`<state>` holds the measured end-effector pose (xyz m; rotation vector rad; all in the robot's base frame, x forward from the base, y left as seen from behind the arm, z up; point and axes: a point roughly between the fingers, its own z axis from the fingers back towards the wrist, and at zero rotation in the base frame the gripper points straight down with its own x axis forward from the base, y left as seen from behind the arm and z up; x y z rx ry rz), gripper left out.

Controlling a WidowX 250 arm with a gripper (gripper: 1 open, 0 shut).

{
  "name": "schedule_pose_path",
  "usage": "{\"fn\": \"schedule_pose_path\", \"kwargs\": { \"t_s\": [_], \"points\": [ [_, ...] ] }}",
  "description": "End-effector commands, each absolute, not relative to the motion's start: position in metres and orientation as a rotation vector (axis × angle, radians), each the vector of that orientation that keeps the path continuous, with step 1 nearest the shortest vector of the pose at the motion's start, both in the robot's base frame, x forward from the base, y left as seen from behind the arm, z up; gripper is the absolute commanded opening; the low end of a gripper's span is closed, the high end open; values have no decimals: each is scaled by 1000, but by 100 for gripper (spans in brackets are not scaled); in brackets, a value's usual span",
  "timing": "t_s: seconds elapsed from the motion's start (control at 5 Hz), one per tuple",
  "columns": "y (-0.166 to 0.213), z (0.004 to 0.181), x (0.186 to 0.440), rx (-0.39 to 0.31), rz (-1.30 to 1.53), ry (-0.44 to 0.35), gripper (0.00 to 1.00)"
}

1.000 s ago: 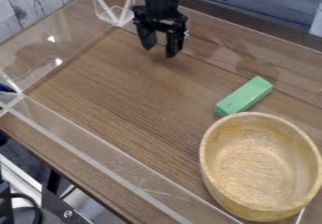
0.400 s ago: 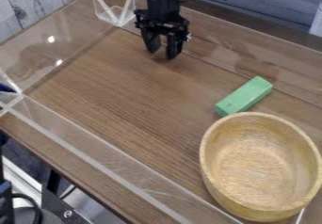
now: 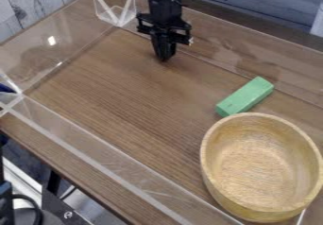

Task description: Remove the green block from inside the brown bowl and put it on the table

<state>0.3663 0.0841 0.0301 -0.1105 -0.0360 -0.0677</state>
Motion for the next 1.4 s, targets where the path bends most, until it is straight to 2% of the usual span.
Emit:
{"fn": "schedule_pose_path", "kwargs": {
  "t_s": [0.0, 1.2],
  "points": [
    [79, 62, 374, -92, -95, -116, 0],
    [52, 64, 371, -126, -148, -95, 0]
  ]
}}
